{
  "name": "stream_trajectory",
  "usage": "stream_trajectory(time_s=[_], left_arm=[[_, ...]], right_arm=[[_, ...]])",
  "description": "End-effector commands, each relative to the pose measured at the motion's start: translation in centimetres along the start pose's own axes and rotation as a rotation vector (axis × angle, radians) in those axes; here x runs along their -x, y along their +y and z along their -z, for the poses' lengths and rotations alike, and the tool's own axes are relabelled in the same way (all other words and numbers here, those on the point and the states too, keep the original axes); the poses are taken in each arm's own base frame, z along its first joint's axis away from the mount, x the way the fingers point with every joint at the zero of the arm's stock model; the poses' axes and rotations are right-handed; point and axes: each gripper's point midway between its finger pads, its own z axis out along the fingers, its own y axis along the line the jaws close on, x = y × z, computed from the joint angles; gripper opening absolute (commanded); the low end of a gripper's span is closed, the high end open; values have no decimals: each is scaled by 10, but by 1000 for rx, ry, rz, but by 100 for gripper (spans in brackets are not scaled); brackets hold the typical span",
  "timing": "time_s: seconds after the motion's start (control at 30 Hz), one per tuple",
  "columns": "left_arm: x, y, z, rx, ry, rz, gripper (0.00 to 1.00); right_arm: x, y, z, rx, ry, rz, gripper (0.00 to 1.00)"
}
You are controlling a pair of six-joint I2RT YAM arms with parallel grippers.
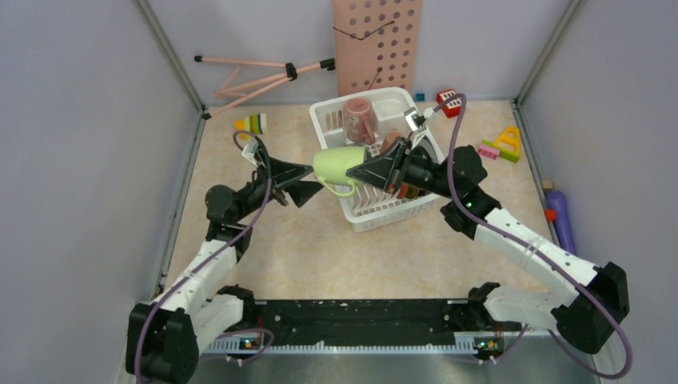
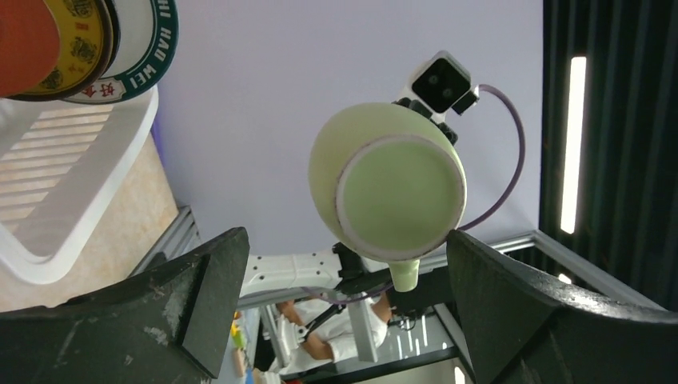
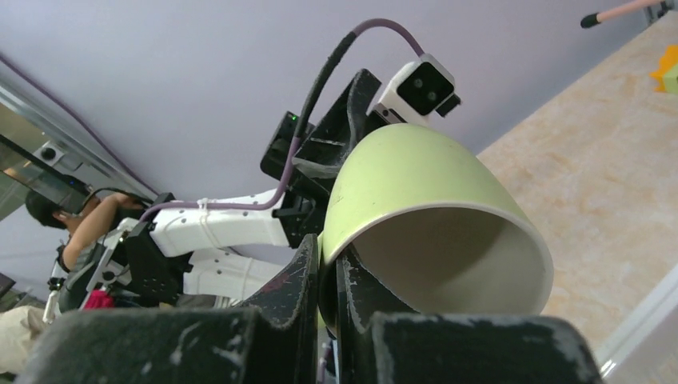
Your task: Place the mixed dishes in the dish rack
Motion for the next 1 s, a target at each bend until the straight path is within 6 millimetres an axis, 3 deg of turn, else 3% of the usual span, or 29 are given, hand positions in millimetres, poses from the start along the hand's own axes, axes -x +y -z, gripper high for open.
stream_trajectory(time_s=[0.0,0.4,0.97], left_arm=[[4,-25,-7,-98,-7,42,97],[5,-32,-13,-158,15,110,96],[8,-7,-18,11,-22,40,91]], right_arm=[[31,54,0,247,-88,81,0],[14,25,-7,166,-25,66,0],[1,8,-16,138,49,72,0]])
